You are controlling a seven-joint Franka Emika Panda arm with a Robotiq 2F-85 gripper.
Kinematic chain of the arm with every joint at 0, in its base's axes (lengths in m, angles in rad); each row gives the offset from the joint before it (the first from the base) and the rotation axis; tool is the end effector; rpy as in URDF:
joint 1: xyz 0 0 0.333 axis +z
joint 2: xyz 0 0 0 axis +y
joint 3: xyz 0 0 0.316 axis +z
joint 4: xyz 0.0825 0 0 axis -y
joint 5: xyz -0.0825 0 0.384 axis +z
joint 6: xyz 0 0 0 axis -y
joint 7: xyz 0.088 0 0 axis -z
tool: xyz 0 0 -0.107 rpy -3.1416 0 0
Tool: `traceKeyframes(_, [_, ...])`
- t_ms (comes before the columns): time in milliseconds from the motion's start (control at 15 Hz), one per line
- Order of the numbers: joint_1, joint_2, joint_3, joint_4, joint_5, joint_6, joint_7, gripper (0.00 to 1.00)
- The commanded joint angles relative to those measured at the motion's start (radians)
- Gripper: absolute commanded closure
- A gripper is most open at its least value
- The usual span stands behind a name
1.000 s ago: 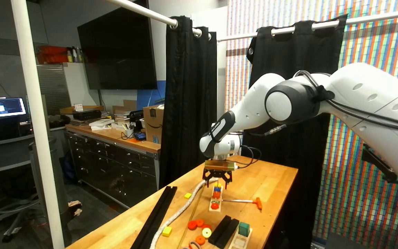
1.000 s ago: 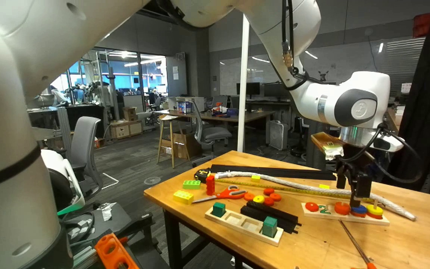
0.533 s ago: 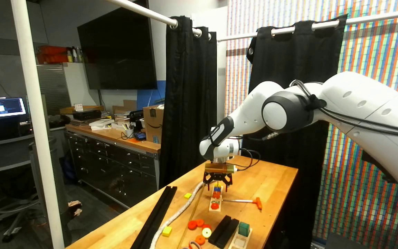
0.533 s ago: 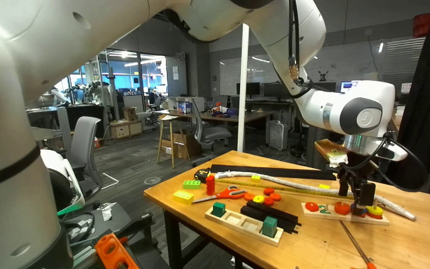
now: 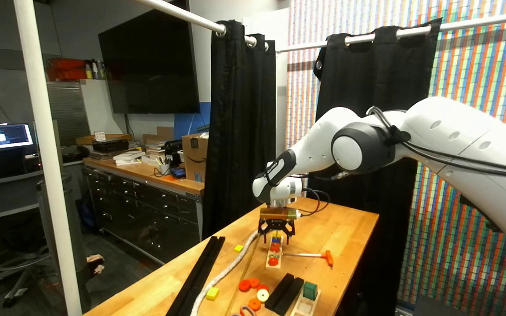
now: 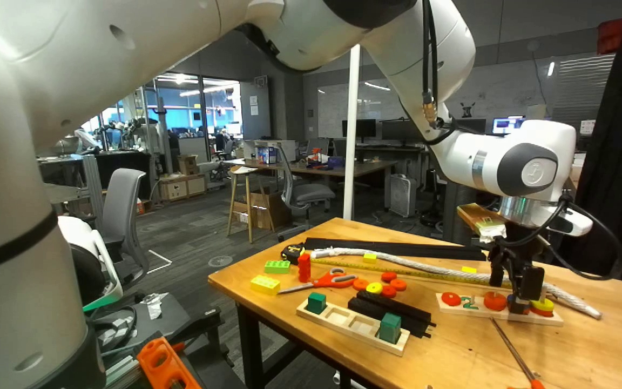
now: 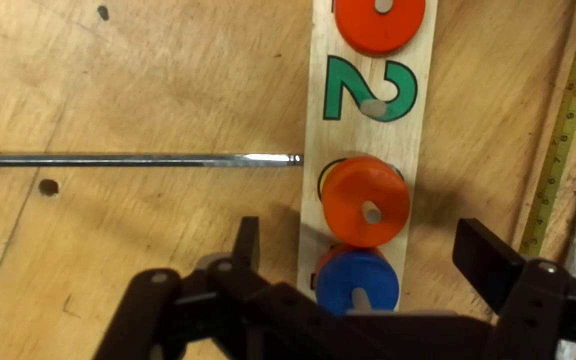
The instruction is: Pick up one token from the holder and put it on the table.
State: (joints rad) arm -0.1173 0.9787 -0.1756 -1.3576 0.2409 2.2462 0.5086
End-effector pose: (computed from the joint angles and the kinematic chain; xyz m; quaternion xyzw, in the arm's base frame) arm 0.7006 -0.1776 0.1268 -0.9022 0.4294 0.0376 0.0129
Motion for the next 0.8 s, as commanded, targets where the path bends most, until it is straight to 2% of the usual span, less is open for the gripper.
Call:
traceKeyframes(0, [-0.016,0.032,0.009,0.069,-0.006,-0.044,0.004,0.15])
traceKeyframes(67, [-0.016,0.034,0.009,0.073,-0.006,-0.047,0.003,0.26])
traceKeyframes(533, [-0.018,0.047,0.011,0.098,-0.007,-0.071,0.003,0.8])
traceKeyframes(733, [-0.017,0.047,0.011,0.101,-0.007,-0.076,0.004,0.77])
